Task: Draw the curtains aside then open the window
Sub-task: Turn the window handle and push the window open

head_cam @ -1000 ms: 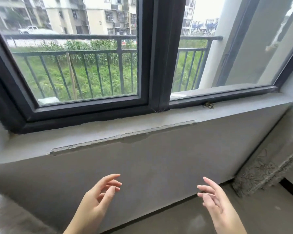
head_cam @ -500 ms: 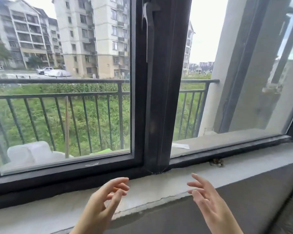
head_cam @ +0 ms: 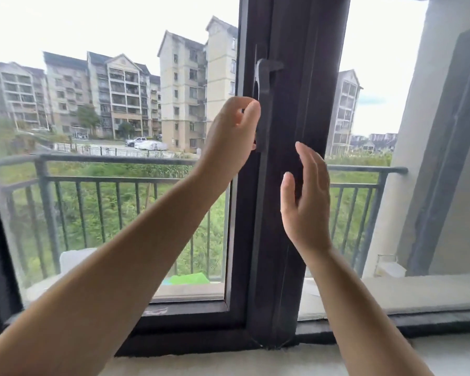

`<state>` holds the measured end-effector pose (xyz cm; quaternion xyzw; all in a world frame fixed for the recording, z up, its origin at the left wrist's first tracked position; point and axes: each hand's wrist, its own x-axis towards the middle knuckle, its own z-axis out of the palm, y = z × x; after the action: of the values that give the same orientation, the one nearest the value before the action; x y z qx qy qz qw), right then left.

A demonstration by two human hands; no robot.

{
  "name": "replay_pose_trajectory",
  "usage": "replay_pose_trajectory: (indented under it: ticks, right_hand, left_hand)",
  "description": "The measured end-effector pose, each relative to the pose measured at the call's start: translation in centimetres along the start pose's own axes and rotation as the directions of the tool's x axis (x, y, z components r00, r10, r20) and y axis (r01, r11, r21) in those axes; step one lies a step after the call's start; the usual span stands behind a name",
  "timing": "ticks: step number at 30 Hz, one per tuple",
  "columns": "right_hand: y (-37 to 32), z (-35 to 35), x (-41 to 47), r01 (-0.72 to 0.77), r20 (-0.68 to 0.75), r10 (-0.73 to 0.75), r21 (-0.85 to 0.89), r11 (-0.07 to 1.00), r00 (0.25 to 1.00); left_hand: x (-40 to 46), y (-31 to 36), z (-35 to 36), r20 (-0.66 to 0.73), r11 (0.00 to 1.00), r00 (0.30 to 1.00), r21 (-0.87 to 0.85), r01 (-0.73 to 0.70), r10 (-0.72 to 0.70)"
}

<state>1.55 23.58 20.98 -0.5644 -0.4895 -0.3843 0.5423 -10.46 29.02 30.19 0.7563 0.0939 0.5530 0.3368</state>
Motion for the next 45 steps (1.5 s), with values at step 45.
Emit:
replay_pose_trajectory:
  ticks: [45]
  right_hand:
    - [-4.8, 14.9, -5.7, 0.092, 0.212, -0.027, -0.301, 0.949, 0.977]
  left_hand:
    - [3.9, -12.0, -15.4, 0.476, -0.027, 0.8, 0.865, -0.502, 0.366]
